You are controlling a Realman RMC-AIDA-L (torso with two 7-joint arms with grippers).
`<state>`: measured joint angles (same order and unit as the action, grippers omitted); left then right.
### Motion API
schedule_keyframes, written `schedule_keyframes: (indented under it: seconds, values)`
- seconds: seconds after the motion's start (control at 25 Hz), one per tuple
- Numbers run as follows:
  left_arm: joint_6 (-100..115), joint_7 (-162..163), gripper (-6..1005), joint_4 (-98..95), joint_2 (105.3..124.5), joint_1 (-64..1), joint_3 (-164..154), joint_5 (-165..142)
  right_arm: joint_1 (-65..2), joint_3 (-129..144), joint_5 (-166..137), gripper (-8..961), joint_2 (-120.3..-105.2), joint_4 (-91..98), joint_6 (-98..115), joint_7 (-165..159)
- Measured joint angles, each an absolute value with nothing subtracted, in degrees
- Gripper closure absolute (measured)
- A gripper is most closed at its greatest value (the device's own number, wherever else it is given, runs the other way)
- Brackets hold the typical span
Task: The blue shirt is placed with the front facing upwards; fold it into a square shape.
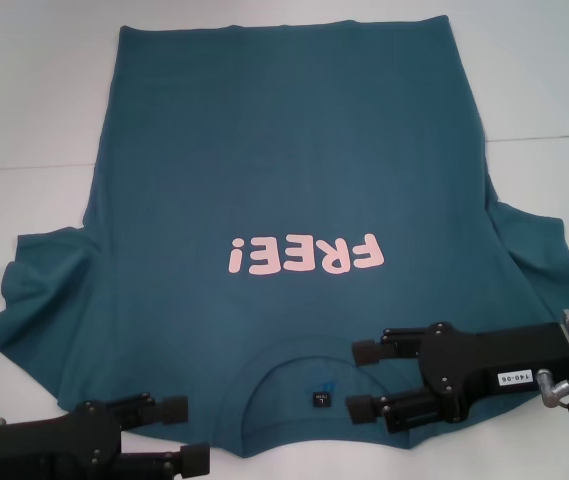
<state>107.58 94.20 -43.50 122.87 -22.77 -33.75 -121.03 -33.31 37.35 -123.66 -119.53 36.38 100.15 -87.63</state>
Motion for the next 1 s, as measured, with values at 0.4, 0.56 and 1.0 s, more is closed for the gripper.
schedule_keyframes:
  seconds: [0.4,0.56,1.0]
  values:
    - [107.5,104.0,83,-42.8,121.98,-24.3,-31.4,-120.5,-33.7,35.9,-123.3,41,-119.16,36.9,99.9,-94.4]
    - [107.1,118.4,89,-42.6,121.31,-26.4,-24.9,-118.5,-34.8,34.8,-121.3,41,-117.57,37.5,99.1,-109.3]
    - [92.4,134.3,104,-38.3,118.47,-29.0,-21.0,-117.1,-35.3,33.9,-116.3,41,-113.24,37.8,93.7,-126.2]
